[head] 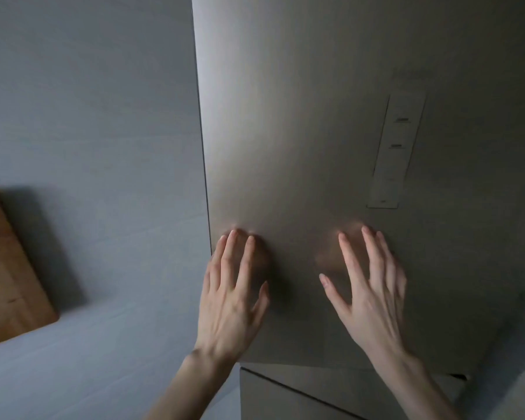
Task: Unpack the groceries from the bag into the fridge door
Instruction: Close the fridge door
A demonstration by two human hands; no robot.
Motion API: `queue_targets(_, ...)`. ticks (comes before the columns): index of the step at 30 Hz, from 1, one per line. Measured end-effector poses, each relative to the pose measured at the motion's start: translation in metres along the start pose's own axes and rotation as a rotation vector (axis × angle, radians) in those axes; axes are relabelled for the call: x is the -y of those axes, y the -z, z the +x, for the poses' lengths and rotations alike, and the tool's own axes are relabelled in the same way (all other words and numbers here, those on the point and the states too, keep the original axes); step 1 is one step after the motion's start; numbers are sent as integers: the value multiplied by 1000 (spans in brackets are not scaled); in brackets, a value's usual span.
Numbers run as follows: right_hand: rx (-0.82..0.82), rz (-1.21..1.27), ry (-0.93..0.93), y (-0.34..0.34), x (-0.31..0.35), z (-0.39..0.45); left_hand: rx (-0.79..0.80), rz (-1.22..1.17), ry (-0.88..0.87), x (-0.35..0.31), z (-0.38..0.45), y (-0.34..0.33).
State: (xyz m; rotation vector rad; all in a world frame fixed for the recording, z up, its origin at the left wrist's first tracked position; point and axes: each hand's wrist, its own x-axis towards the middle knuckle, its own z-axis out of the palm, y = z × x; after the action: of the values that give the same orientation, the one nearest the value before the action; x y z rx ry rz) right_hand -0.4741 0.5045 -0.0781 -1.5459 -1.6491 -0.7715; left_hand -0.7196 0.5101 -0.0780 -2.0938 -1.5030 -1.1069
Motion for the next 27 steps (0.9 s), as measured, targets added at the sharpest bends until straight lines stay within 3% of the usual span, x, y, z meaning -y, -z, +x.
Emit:
queue_targets(7,-3,-70,-71,-13,-18,14,46,-85,-47,8,34,-38)
queue_targets(17,13,-212,-75,-30,-38,31,65,-164,23,2,70,-84)
queue_targets(27,97,-351,-83,-46,-41,34,148,-144,-10,9,83,-106)
